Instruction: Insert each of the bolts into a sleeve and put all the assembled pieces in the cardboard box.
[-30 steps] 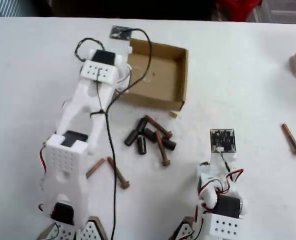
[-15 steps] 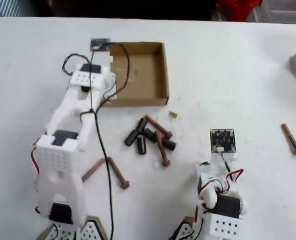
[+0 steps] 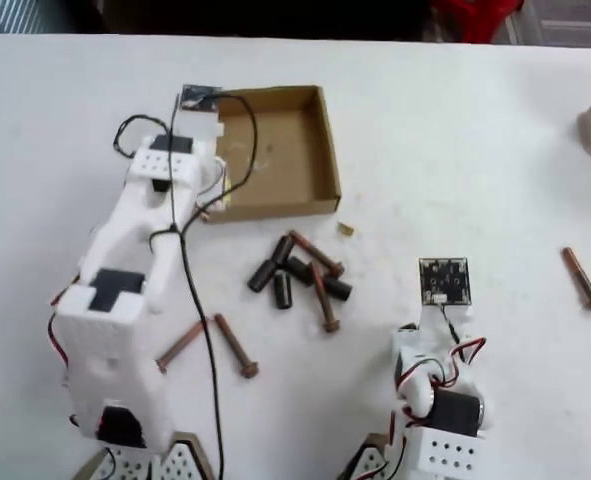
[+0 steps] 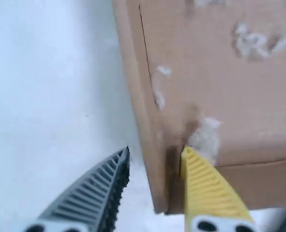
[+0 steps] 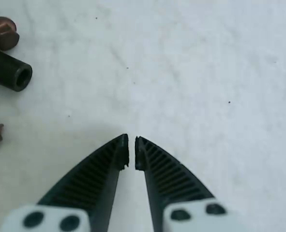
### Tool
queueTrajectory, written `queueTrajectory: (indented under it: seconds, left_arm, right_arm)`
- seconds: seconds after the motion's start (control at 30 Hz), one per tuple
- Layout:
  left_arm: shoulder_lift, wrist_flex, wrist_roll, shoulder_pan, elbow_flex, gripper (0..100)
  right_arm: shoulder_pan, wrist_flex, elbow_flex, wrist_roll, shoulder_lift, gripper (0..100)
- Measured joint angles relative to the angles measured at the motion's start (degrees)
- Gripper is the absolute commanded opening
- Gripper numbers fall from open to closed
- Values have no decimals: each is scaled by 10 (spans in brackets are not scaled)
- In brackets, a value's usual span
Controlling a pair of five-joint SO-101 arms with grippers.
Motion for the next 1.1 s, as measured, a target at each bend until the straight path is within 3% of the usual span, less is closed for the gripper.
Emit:
queueTrajectory:
  seconds: [0.37, 0.5, 0.77, 0.93, 1.1]
  left_arm:
    - [-292, -106, -78, -1, 280, 219]
    - [-393, -106, -67, -4, 350, 219]
    - [-439, -106, 10, -131, 418, 219]
    - [-439, -108, 13, -203, 468, 221]
    - [-439, -180, -3, -250, 534, 221]
  right_arm:
    - [0, 0, 0, 0, 0, 18]
    - [59, 0, -21, 1, 0, 18]
    - [87, 0, -46, 6, 0, 18]
    - [89, 0, -83, 6, 0, 18]
    - [89, 11, -146, 6, 14, 18]
